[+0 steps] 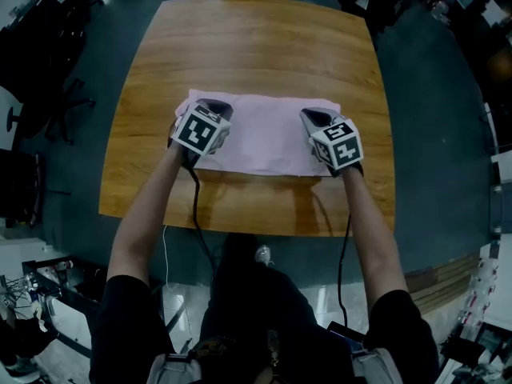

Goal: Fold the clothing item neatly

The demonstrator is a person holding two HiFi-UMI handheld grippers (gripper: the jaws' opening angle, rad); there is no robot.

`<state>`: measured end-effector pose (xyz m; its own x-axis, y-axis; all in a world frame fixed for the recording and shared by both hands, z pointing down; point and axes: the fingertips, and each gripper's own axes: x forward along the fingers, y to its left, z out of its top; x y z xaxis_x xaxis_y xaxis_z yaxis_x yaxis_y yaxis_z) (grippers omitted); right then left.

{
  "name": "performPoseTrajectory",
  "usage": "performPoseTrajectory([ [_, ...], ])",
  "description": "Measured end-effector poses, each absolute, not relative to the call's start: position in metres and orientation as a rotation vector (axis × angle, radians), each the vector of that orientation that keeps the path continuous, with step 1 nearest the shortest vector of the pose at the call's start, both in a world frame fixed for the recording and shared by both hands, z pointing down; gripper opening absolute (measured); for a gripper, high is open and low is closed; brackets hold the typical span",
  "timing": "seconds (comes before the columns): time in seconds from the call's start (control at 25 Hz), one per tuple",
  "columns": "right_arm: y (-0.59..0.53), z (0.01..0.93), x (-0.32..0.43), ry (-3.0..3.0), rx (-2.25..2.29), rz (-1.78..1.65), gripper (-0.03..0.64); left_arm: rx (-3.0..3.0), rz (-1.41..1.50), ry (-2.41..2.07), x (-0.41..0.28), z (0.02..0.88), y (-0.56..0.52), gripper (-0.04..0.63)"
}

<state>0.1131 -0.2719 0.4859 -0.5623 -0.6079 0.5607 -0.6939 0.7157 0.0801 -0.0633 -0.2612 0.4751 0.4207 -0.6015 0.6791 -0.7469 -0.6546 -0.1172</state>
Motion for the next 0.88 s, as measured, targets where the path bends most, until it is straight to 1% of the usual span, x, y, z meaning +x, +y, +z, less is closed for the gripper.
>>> performPoseTrajectory([
  [0.08,-0.303,0.493,0.129,-2.292,1.112,0.268,0.003,2.369,1.034,-1.343,-0.09,0.486,-0.291,0.008],
  [0.16,-0.327,0.513,0.149,-2.19,1.191,0.35,0.003,2.26,1.088,-1.439,-0.119,0.508,-0.313,0.008],
  [0.24,-0.337,0.54,0.172,-2.071,1.236,0.433,0.003,2.149,1.149,-1.462,-0.146,0.537,-0.322,0.008],
  [0.32,-0.336,0.562,0.187,-2.024,1.245,0.505,0.003,2.091,1.135,-1.451,-0.164,0.558,-0.324,0.008],
  [0.44,-0.334,0.575,0.188,-2.052,1.234,0.526,0.003,2.113,1.084,-1.448,-0.169,0.568,-0.323,0.008],
  [0.64,-0.327,0.582,0.189,-2.044,1.229,0.55,0.002,2.125,1.082,-1.466,-0.166,0.573,-0.318,0.006],
  [0.88,-0.286,0.583,0.188,-2.058,1.213,0.552,0.002,2.09,1.079,-1.461,-0.167,0.575,-0.27,0.006],
])
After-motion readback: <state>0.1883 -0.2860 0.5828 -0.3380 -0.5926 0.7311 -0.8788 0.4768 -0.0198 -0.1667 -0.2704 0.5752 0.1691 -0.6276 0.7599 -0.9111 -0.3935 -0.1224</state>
